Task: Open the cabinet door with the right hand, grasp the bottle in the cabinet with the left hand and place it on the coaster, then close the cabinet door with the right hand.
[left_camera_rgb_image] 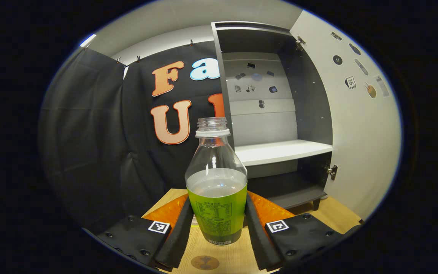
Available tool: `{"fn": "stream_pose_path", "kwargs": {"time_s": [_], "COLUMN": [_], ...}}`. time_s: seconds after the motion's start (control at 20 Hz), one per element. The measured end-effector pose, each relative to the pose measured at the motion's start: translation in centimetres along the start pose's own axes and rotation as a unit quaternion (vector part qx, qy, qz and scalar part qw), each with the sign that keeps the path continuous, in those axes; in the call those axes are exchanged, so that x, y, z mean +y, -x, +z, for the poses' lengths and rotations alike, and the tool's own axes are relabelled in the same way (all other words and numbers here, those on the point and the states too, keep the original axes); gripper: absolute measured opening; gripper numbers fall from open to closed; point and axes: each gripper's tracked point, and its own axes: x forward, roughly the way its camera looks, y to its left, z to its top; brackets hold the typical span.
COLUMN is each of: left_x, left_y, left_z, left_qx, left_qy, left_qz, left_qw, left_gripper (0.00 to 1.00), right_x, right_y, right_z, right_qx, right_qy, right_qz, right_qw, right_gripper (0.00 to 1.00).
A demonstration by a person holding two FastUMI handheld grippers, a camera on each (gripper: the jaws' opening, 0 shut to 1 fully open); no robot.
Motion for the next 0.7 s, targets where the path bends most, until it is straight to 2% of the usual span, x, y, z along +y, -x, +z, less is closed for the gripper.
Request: {"fn": "stream_pose_path", "kwargs": {"time_s": [0.25,0.4,0.55,0.7], "left_x": [1.9,2.7,3.2,3.6], "left_y": [0.0,-0.1,-0.6,-0.9], "left_z": [-5.4,-7.7,-10.5,-13.1], "left_qx": [0.010,0.005,0.013,0.028], "left_qy": [-0.027,-0.047,-0.044,-0.039], "left_qz": [0.020,0.033,0.038,0.044], "left_qw": [0.999,0.998,0.998,0.998], "left_gripper": [0.77,0.75,0.77,0.75], "right_x": [1.4,1.5,2.0,1.8], "right_y": [-0.8,-1.7,-2.2,-2.3], "right_z": [-0.4,0.1,1.1,1.2], "right_qx": [0.013,0.020,0.012,0.017], "right_qy": [0.021,0.034,0.034,0.023], "right_qz": [-0.014,-0.036,-0.052,-0.063], "right_qw": [1.000,0.999,0.998,0.998], "right_gripper": [0.89,0.89,0.89,0.89]}}
